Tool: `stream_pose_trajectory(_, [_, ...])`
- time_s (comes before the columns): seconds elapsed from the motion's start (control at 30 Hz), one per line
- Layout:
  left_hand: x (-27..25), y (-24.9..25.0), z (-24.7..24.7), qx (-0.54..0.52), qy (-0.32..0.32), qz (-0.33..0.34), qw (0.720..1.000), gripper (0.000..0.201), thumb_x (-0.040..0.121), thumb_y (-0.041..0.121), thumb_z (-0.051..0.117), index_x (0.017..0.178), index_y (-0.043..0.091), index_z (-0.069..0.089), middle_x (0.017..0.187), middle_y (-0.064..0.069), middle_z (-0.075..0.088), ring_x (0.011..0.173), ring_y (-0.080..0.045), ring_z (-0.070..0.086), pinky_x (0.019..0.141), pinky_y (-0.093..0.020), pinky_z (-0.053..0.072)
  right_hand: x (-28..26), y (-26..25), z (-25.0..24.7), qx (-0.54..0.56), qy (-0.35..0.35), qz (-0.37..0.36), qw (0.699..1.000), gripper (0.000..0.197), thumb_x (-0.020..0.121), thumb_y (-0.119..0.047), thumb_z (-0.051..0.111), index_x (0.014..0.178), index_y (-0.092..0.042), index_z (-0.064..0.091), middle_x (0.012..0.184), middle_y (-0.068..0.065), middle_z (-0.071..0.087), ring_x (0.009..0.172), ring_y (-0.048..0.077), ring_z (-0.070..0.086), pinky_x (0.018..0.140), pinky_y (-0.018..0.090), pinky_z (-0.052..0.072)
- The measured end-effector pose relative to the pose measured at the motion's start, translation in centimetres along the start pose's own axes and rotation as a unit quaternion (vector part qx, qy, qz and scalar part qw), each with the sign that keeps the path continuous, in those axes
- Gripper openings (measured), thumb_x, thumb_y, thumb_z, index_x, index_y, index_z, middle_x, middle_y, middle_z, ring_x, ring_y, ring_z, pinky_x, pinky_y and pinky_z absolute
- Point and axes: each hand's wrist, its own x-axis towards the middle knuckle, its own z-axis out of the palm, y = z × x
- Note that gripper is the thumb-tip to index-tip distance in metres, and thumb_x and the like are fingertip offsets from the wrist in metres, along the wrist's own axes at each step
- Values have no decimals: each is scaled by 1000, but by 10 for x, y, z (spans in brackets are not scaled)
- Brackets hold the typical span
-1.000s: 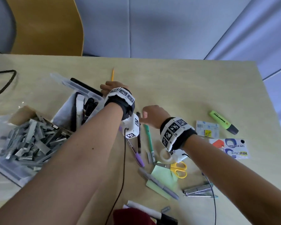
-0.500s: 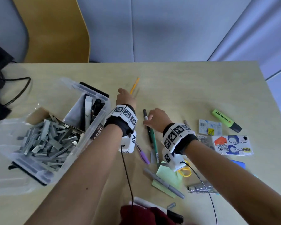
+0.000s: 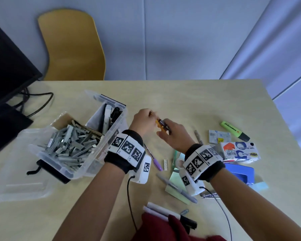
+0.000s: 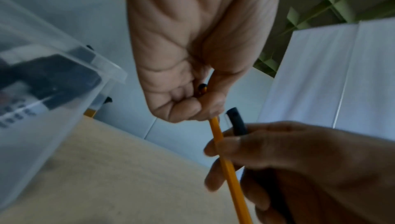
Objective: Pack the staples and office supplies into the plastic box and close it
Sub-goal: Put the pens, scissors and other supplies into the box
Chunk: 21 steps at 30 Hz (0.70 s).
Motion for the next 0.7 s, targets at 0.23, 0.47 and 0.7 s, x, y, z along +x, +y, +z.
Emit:
stream_pose_trajectory(0.23, [-12,-28,13,210,-66,46,974,29,92,0,32,107,8,55,100,-6,52,92,-25,54,81,-31,43,-3,31,-7,-79,16,199,977,7,94,-11,37,90,-7,41,107,24,60,98,37,55,66,30,30])
stream_pose_trajectory(0.47, [-25,-70,43,545,-191,167,799,28,82,0,54,107,15,53,123,-7,38,116,-27,37,95,-41,34,-5,38,1,-195,-95,275,936,33,89,-23,53,114,-3,51,115,16,59,106,31,58,74,29,42])
stream_pose_trajectory(0.7, [-31,-80,47,523,-121,171,826,27,89,2,47,115,9,48,119,-10,47,107,-29,51,76,-38,41,0,35,3,-97,-54,300,947,24,87,-24,52,97,-3,55,89,14,57,82,29,56,58,25,37])
